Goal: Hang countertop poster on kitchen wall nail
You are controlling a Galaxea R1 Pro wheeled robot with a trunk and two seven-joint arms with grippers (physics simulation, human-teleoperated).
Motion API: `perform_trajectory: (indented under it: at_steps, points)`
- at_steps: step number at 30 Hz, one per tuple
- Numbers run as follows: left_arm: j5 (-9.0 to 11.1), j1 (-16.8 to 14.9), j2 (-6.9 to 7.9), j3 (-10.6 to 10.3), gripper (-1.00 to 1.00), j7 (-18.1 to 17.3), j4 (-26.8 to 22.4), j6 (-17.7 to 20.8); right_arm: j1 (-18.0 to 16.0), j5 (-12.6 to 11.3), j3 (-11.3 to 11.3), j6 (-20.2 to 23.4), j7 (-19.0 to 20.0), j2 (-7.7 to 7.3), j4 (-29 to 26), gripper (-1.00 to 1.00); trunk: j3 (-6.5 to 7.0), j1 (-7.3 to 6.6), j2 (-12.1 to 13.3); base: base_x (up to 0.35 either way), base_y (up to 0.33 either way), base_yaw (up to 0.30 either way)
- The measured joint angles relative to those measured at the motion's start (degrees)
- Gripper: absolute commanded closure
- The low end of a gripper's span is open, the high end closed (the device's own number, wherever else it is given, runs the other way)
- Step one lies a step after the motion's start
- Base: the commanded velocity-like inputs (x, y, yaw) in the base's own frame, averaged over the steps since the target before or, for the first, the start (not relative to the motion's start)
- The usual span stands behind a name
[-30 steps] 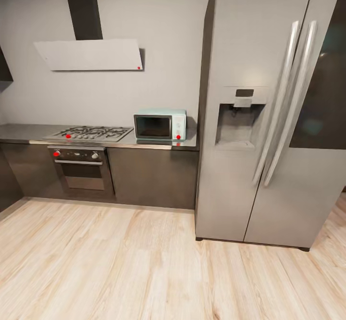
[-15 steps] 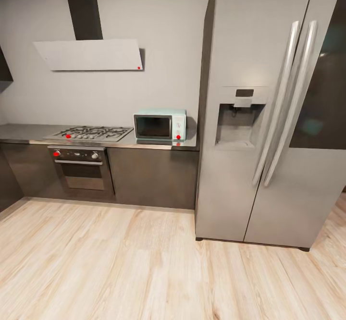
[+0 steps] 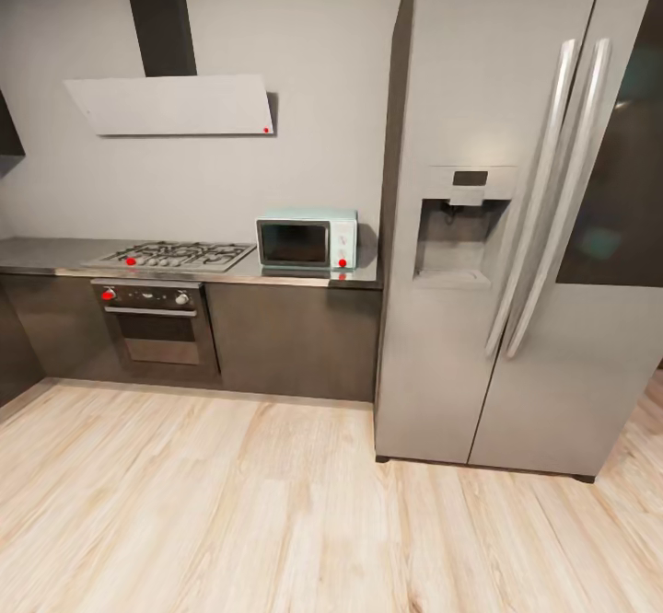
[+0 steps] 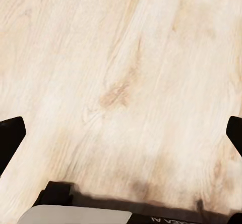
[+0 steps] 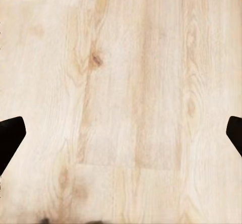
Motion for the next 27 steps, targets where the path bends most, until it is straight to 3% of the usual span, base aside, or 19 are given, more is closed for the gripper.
perform_trajectory:
  at_steps: [6,27]
  points:
    - [0.0,0.0,0.01,0.0,-1.00,0.1,0.1,0.0,0.0,0.0,0.1,-0.1,-0.1,0.04,0.0,-1.00,0.00,0.01,0.0,0.067,0.028,0.148]
    - [0.0,0.0,0.01,0.1,-1.00,0.1,1.5,0.0,0.0,0.1,0.1,-0.2,-0.2,0.07,-0.1,-1.00,0.00,0.01,0.0,0.003,0.001,0.272]
